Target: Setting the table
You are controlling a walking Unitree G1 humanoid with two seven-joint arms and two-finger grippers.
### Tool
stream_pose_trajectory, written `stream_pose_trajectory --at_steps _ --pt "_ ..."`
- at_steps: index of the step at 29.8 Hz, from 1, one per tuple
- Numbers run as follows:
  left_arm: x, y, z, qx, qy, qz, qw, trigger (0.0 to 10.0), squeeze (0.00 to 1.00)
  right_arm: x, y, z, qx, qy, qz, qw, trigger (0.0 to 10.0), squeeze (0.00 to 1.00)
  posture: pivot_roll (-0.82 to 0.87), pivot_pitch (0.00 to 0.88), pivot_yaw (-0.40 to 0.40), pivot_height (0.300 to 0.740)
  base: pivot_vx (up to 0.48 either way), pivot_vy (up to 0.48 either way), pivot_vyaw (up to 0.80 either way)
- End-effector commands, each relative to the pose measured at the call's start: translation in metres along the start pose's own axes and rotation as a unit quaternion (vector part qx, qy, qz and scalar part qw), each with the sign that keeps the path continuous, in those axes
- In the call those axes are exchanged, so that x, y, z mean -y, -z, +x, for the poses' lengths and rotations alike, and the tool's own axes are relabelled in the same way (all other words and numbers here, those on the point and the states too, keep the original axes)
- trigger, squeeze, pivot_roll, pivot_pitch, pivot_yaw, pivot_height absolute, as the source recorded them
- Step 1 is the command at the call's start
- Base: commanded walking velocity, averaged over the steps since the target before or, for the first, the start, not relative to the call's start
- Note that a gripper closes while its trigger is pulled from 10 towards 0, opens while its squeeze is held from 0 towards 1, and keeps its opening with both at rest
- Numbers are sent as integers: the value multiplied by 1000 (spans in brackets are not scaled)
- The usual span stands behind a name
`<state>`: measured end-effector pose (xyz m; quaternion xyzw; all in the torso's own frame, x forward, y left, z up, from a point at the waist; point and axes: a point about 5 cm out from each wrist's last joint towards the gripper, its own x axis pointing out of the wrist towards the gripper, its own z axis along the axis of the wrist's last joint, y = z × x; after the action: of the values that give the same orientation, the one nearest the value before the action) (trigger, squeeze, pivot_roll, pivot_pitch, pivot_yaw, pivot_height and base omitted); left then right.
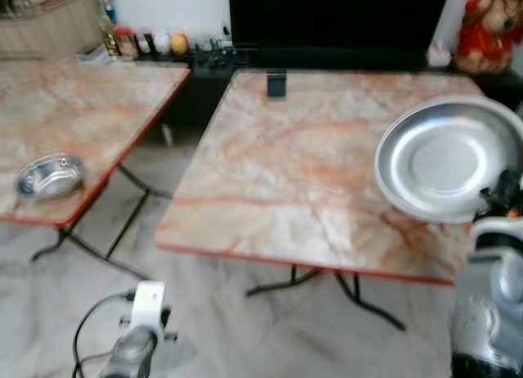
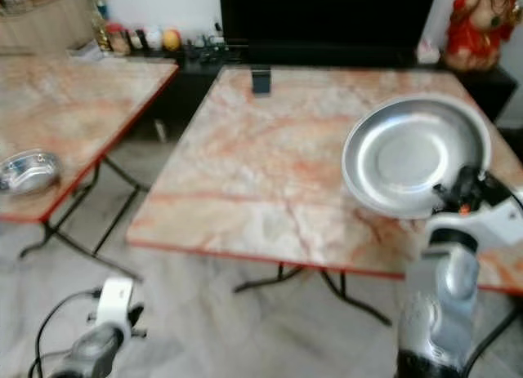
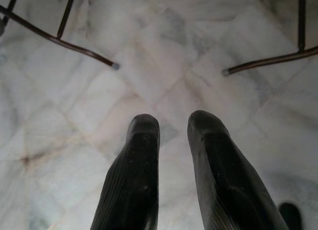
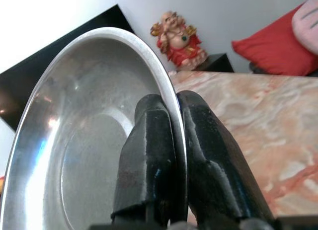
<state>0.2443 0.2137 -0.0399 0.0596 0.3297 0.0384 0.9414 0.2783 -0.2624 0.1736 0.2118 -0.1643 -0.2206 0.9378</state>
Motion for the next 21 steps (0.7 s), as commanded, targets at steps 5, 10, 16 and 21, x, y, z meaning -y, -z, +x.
stream_pose_trajectory --at_steps 5,10,16,21 --pt "-3 6 -1 -11 -6 -1 1000 10000 0 -4 -1 0 -1 -10 0 1000 10000 0 -23 0 24 740 0 0 0" --pt "-3 6 -2 -13 -6 -5 1000 10000 0 -6 2 -1 -11 -19 1 1000 10000 0 -23 0 24 740 0 0 0" --pt "-4 6 -1 -13 -8 -4 1000 10000 0 -6 2 -1 -13 -18 2 1000 10000 0 -24 0 27 740 0 0 0" --pt "-4 6 -1 -14 -7 -4 1000 10000 0 -4 2 0 -12 -13 0 1000 10000 0 -25 0 27 740 151 0 0"
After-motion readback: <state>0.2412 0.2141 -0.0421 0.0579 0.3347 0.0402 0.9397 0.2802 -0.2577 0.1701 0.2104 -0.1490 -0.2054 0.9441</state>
